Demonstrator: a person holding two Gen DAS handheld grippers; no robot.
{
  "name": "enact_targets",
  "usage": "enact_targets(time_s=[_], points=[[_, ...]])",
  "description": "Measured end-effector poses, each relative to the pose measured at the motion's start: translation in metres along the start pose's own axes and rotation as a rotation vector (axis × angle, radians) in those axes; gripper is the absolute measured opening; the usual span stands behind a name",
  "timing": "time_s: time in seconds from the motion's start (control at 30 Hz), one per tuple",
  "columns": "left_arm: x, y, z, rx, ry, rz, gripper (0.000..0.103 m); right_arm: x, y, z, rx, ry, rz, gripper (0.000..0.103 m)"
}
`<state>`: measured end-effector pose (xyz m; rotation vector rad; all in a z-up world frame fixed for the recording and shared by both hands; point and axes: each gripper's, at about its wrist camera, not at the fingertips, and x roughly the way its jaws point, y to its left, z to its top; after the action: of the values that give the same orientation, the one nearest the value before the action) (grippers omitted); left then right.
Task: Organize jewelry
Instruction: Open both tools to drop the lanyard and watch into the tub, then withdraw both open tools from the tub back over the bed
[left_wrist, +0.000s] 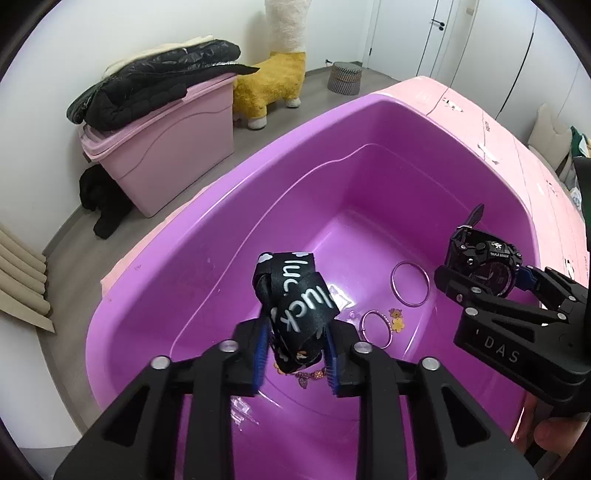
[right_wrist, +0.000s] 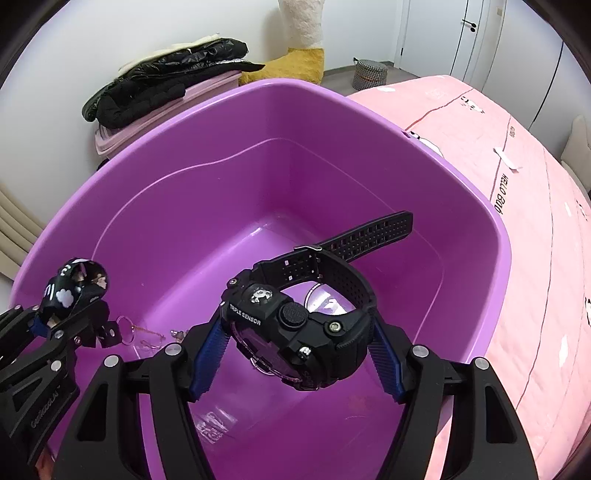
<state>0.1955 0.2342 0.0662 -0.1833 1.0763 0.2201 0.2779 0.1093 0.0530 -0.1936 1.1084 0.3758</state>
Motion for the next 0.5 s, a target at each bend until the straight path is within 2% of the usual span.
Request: enact_targets(time_s=[0.03, 0.1, 0.2, 0.5], points=[[0.0, 0.002, 0.001, -0.003, 0.0, 0.001, 0.039, 0.002, -0.001, 0.0, 0.005, 0.006, -0.005, 0.068], [-0.004, 0.004, 0.001, -0.013, -0.013, 0.008, 0.063, 0.001, -0.005, 0.001, 0.024, 0.017, -0.007, 0.068], [-0.013, 0.005, 0.0, -0.018, -0.047, 0.037, 0.081, -0.005, -0.011, 0.004, 0.065, 0.007, -0.006, 0.071], [-0.013, 0.007, -0.006, -0.026, -0.033, 0.037, 0.084, -0.016, -0.013, 0.001, 0.069, -0.008, -0.014, 0.071]])
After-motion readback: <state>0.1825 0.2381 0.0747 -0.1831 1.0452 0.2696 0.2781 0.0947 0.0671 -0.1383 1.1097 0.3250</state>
